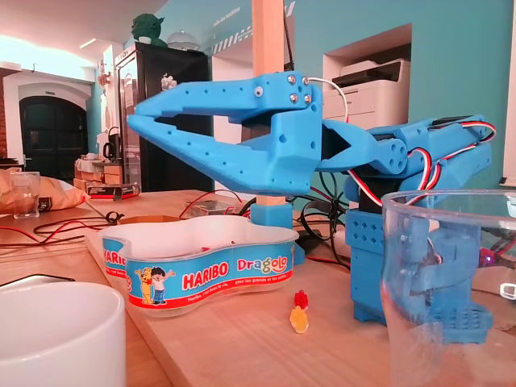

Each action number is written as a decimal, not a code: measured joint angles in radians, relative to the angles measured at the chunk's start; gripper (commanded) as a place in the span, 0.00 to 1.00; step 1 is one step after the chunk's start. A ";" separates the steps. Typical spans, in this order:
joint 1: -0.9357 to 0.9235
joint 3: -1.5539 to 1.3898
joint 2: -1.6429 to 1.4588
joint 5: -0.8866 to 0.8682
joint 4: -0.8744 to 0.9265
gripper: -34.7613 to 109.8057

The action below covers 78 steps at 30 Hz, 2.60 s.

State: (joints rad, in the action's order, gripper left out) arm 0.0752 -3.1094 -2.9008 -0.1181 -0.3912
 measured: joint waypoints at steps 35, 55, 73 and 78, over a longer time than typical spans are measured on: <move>-0.158 0.864 0.104 -0.288 0.968 0.23; -0.669 1.091 0.120 -0.939 2.091 0.28; -0.719 1.428 0.689 -0.431 2.088 0.30; -0.834 1.600 0.856 -0.221 2.092 0.29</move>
State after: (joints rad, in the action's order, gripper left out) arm -0.7593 -1.5094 -2.0448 -0.3390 1.7012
